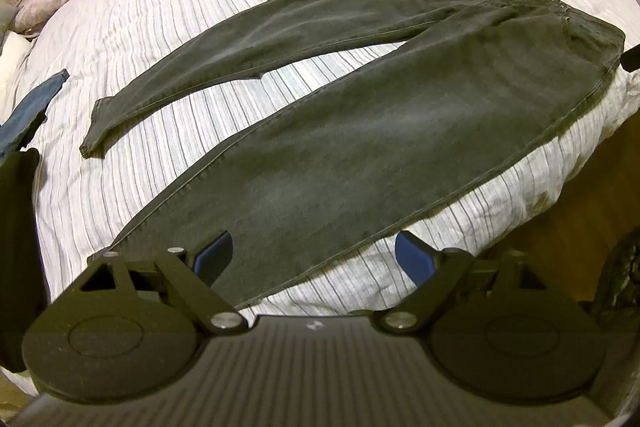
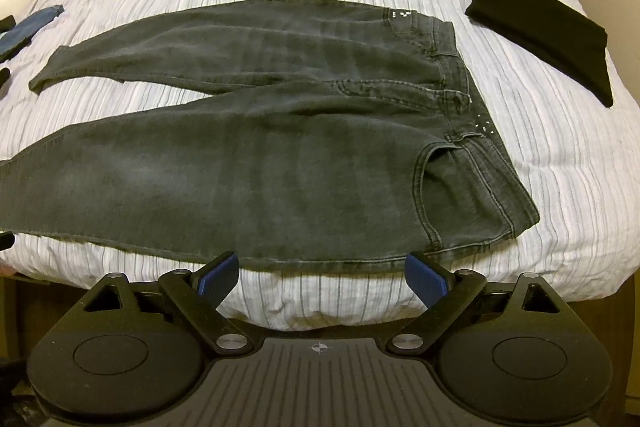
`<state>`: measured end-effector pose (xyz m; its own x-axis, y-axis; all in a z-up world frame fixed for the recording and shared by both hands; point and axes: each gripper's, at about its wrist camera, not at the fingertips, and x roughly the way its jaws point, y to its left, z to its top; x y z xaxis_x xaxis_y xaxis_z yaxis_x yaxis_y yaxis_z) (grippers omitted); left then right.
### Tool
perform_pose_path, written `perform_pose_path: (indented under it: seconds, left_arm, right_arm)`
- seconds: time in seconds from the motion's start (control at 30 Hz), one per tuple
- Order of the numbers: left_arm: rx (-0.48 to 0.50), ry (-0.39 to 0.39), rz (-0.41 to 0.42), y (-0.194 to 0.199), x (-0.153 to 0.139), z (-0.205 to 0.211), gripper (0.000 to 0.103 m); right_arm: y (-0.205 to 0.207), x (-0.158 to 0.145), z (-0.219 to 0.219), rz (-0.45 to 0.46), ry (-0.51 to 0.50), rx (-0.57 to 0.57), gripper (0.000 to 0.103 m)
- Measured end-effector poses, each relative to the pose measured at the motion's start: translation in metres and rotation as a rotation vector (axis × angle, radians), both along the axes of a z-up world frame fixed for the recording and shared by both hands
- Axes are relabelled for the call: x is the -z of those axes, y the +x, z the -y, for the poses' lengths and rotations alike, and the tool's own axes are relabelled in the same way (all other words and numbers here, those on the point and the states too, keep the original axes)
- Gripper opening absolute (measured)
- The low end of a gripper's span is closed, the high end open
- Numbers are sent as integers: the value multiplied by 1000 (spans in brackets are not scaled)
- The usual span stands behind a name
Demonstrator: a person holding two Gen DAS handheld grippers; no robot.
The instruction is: Fold clothes
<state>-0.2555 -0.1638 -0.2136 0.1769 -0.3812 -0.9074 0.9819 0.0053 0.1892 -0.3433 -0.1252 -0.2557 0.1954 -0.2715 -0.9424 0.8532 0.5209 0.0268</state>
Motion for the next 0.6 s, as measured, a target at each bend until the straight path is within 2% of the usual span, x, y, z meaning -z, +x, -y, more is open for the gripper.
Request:
perform_pose_path:
  seconds: [0.17, 0.23, 0.4, 0.5, 0.6]
  left_arm:
    - [1, -14, 28, 2, 1, -9, 86]
    - [38, -35, 93, 1, 2, -16, 86]
    - [198, -49, 322, 0, 16, -45, 86]
    - [260, -25, 404, 11, 31, -61, 85]
    - [294, 12, 445, 30, 51, -74, 81]
  right_arm:
    - [5, 3, -1, 2, 2, -24, 92]
    - [10, 4, -4, -16, -25, -59, 92]
    - [30, 5, -25, -110, -186, -308, 92]
    - [35, 7, -35, -105, -228, -392, 92]
    - [41, 11, -42, -109, -275, -468, 92]
